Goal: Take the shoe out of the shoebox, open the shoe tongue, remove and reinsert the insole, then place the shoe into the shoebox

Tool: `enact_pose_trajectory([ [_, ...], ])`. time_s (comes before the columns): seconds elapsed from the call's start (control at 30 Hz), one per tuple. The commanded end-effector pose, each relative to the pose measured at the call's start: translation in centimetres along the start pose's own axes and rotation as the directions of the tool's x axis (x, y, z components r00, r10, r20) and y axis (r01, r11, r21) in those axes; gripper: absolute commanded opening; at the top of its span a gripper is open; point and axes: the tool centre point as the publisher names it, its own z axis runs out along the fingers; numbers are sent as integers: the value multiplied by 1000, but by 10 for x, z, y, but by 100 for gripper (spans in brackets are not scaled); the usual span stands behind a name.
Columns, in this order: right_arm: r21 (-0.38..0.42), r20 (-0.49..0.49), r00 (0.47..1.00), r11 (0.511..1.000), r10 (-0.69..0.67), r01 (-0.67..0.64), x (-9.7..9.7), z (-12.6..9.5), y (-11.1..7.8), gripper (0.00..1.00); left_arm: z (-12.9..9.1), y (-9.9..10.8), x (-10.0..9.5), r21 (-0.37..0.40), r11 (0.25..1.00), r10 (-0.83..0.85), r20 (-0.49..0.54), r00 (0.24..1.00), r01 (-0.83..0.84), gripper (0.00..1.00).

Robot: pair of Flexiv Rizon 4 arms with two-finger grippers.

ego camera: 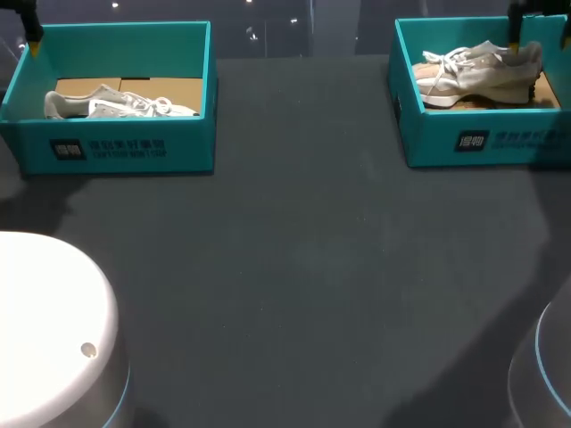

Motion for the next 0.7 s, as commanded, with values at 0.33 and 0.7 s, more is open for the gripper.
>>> enact_pose_trajectory([
  [0.33, 32, -6, 1000, 999, -15, 15, -5, 32, 23, 100, 0, -2, 0, -4, 1000, 1, -2, 1000, -1, 100],
  [0.7, 55, -37, 999, 998, -23, 25, -4, 52, 24, 79, 0, -2, 0, -4, 1000, 1, -2, 1000, -1, 100],
])
